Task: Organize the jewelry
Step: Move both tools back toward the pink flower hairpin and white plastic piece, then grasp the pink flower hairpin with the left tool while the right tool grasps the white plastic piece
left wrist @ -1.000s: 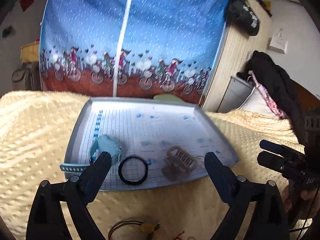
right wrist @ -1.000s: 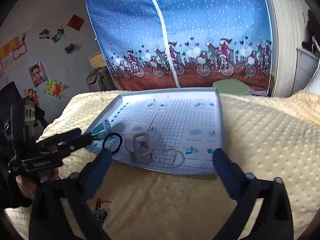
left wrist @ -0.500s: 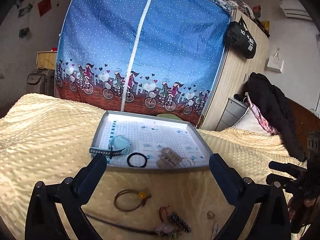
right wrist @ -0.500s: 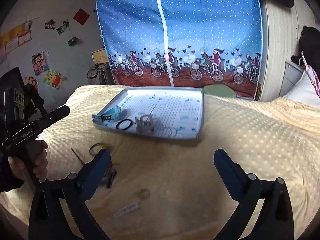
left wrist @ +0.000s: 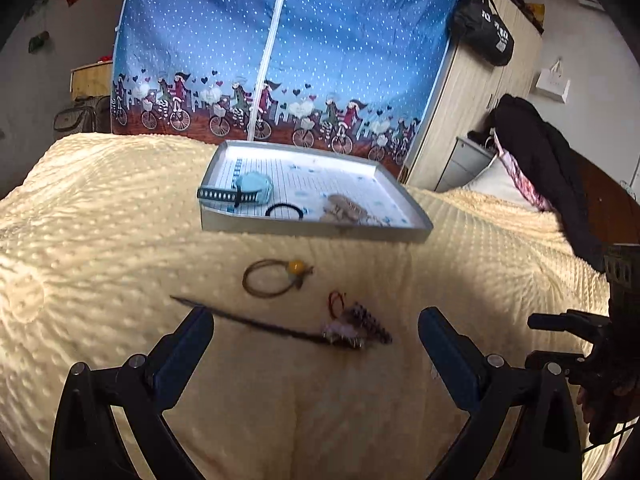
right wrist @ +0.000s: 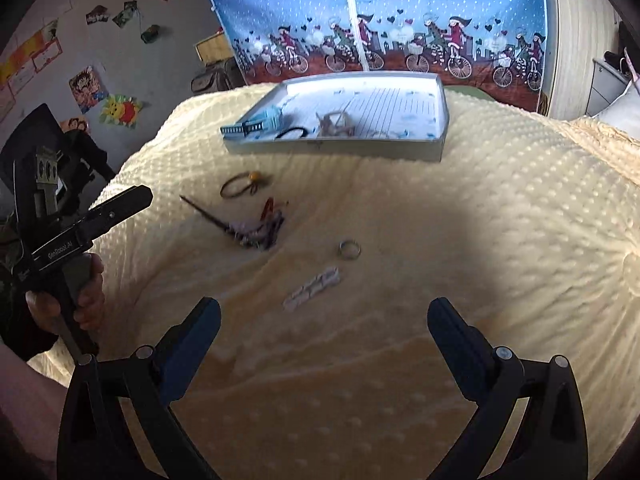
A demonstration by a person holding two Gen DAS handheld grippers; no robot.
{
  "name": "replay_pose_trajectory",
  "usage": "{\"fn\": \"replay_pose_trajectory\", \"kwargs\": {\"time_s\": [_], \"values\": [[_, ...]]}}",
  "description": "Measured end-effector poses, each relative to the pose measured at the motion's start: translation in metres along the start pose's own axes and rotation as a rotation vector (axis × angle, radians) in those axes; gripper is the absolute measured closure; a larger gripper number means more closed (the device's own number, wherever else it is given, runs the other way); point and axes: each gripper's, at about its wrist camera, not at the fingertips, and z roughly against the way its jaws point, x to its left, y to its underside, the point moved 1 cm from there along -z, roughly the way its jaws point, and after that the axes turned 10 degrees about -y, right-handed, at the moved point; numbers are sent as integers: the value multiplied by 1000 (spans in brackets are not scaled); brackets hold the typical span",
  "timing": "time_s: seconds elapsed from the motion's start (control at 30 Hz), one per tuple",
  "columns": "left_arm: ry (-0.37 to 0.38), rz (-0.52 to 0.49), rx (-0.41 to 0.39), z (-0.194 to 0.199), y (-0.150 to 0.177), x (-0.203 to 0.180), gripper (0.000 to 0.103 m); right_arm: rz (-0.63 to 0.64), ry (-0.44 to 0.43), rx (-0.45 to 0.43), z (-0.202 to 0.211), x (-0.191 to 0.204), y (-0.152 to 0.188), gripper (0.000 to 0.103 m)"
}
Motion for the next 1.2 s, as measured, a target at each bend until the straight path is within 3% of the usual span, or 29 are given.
{"fn": "replay_pose_trajectory", "kwargs": {"time_s": [0.43, 0.9, 1.2], "values": [[-9, -132, 61, 0, 24, -15, 0, -23, 35, 95, -20, 1, 17, 2], [-35, -146, 90, -9, 18, -5, 0, -26, 69, 129, -39, -6, 12, 2], [-33, -166, 113, -23, 10, -1, 0, -34, -22, 148, -52, -4, 4, 2]]}}
